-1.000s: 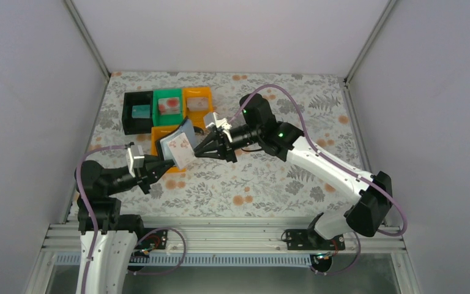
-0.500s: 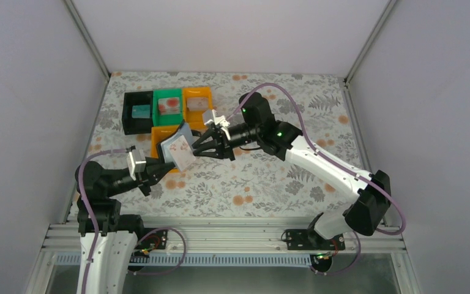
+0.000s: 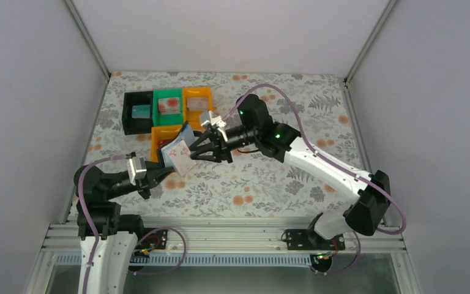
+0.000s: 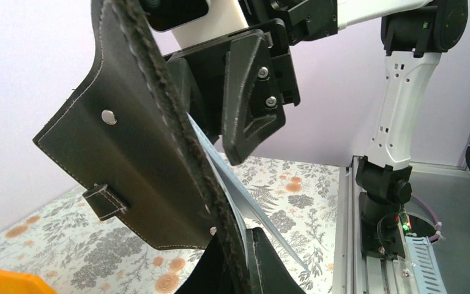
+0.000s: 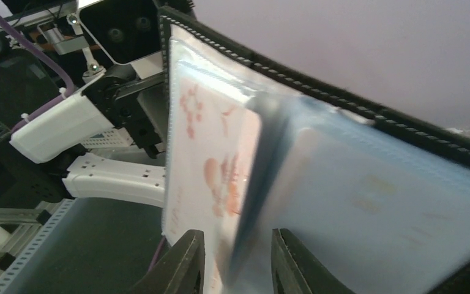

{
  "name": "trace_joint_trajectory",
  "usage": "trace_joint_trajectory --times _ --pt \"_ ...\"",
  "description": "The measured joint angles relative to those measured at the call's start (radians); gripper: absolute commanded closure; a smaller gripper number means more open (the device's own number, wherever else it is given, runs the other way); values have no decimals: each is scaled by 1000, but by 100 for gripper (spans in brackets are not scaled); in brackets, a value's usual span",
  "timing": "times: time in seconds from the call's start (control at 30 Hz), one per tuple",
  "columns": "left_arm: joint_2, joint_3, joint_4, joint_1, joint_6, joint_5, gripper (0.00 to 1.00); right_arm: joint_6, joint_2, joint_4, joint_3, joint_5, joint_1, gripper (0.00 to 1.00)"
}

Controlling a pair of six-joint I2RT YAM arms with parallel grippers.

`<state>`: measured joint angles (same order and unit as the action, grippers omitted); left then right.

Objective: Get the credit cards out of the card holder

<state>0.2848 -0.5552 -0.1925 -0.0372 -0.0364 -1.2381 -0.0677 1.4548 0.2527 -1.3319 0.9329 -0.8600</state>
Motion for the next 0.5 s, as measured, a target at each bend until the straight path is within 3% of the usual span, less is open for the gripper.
trace_joint_trajectory --times 0.17,0.3,0.5 --pt "-6 11 27 0 -8 1 98 0 0 2 0 20 -28 81" --pt "-6 11 34 0 -9 5 98 -11 9 17 -18 35 -42 95" --pt "-12 11 34 0 -8 8 98 -27 23 28 -34 49 -58 96"
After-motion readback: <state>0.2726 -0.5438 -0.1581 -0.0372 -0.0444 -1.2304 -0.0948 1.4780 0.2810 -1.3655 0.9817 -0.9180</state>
